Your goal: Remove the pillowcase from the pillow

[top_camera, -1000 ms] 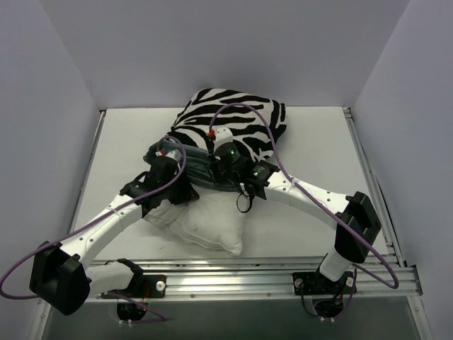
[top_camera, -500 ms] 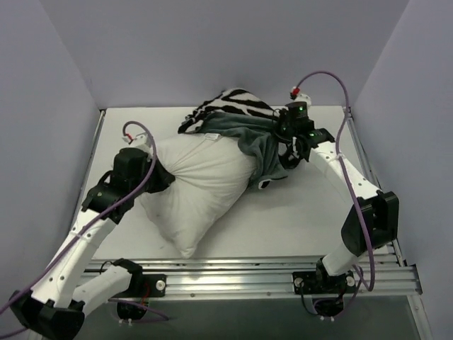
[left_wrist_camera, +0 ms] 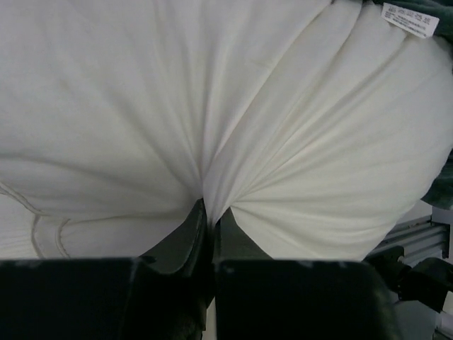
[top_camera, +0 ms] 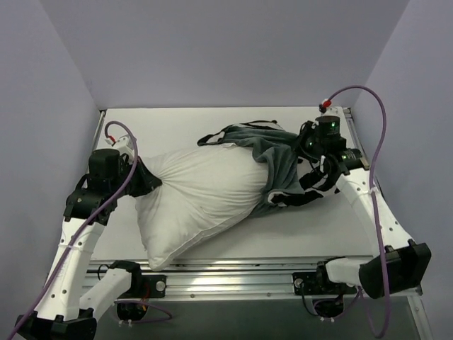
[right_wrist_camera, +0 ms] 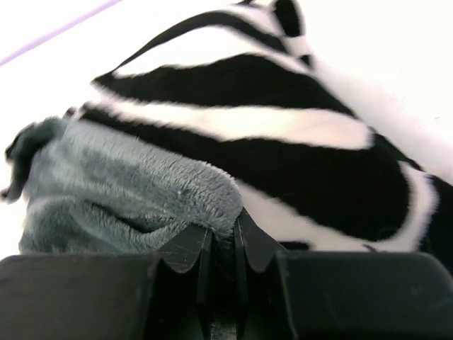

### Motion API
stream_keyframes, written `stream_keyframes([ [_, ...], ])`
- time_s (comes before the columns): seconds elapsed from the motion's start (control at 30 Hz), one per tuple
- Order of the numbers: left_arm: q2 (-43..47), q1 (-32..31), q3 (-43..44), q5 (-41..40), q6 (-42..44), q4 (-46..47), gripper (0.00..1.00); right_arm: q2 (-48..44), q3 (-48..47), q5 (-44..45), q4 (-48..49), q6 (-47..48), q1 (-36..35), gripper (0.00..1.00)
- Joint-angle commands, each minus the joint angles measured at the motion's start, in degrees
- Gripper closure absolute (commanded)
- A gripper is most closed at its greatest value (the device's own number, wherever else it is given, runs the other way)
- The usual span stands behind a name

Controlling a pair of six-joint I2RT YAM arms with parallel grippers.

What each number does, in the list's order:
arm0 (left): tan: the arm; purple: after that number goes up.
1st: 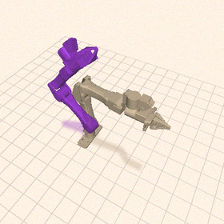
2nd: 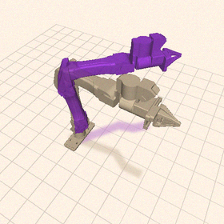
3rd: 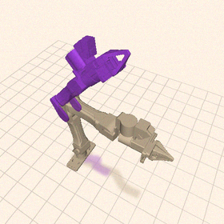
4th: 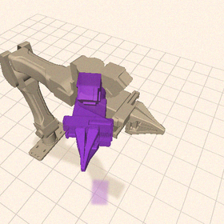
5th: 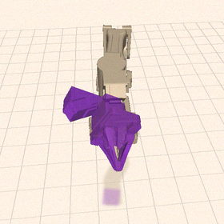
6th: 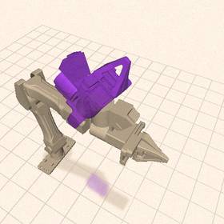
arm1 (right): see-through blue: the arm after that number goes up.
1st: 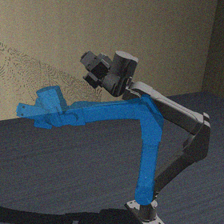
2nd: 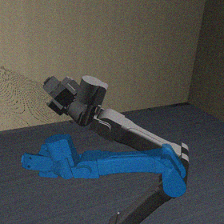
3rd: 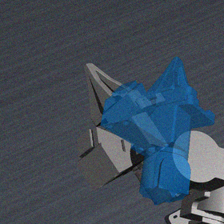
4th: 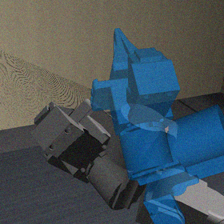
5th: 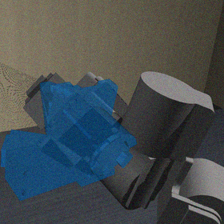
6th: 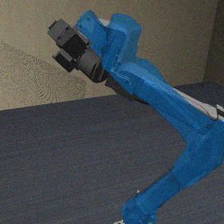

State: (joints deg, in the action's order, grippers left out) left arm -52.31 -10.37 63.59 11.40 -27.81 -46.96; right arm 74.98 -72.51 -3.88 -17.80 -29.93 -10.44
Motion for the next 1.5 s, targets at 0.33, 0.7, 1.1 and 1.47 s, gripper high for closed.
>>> stream_keyframes([
  [0.33,2.6,-1.0,8.1,5.2,5.3,2.0,0.06,-12.1,7.6,4.5,4.1,8.2,-22.4,0.41],
  [0.7,-24.7,-10.4,17.7,-2.3,5.0,11.4,0.06,10.9,-18.3,5.5,1.3,17.7,-24.3,0.02],
  [1.1,-32.1,-16.8,6.7,-4.2,1.4,18.1,0.06,32.2,-29.2,5.8,-5.3,23.7,-28.1,0.00],
  [1.47,-31.5,-18.6,-7.3,-10.6,-4.0,24.5,0.98,34.7,-19.1,14.8,-4.4,23.5,-25.3,0.91],
])
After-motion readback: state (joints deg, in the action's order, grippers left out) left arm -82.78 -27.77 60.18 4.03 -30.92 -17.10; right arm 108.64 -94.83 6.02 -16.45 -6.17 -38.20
